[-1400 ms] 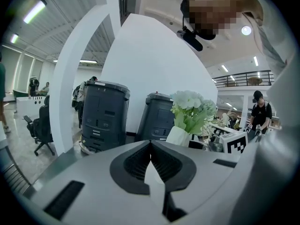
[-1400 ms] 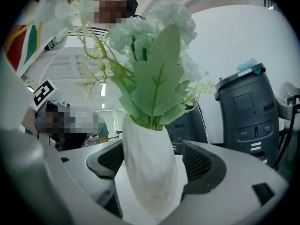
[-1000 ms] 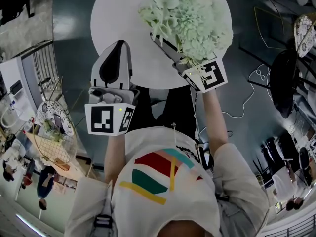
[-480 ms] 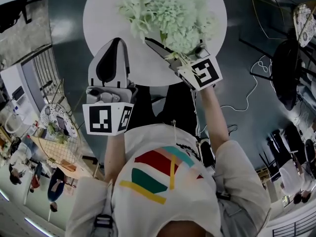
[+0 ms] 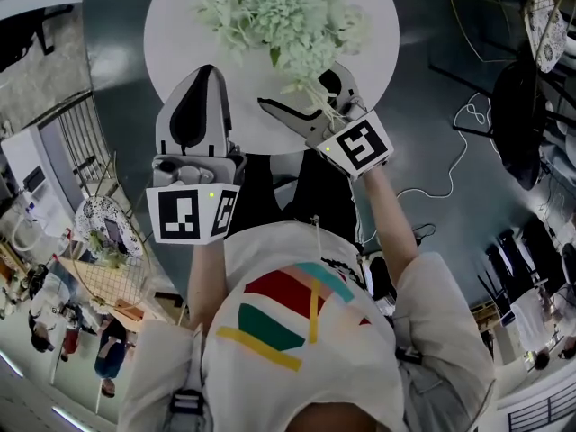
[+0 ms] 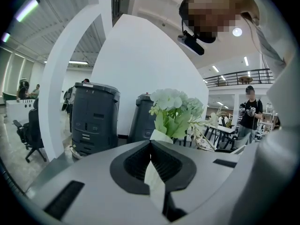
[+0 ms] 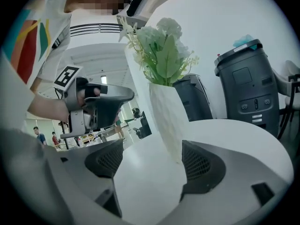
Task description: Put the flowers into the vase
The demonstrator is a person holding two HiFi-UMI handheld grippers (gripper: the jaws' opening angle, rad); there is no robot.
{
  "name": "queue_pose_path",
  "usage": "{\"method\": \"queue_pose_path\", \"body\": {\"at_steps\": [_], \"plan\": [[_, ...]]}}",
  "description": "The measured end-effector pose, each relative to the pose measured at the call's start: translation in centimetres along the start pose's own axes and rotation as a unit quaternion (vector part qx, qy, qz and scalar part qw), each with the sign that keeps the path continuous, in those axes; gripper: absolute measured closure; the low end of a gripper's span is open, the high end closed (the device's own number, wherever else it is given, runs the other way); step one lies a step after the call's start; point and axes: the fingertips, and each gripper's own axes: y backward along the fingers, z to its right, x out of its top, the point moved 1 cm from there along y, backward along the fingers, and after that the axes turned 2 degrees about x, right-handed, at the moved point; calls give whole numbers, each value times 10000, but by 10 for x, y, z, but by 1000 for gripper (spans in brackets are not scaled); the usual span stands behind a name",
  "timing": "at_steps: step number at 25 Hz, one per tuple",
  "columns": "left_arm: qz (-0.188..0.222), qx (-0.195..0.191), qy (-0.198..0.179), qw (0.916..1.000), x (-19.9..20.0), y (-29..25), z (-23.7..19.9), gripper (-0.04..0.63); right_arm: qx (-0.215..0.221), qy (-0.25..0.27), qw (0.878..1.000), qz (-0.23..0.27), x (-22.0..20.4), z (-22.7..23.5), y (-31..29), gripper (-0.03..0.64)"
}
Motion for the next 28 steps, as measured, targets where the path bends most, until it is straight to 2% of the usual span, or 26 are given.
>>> {"method": "queue_pose_path", "body": {"at_steps": [6,12,15,22,26,28], "plan": [[377,-144,-88,9991,32,11,11,588,-182,-64,9998,54,20,-19,35,224],[953,-439,-239,9942,77,31,23,589,-842,95,9957,386,52,-43,69,224],[1194,-595,-306,9906,99,45,32,589,-1165,372,9904,643,79,-56,85,224],[1818,-915,-457,9780,143,86,43,588,-2090,1180,9574,1605,169,-85,121,225],[2077,-992,-530,9717,163,110,46,589,-2294,1545,9374,2118,212,-114,138,230],[2180,-1021,-559,9690,170,119,47,588,-2391,1699,9281,2293,229,-127,145,274]]}}
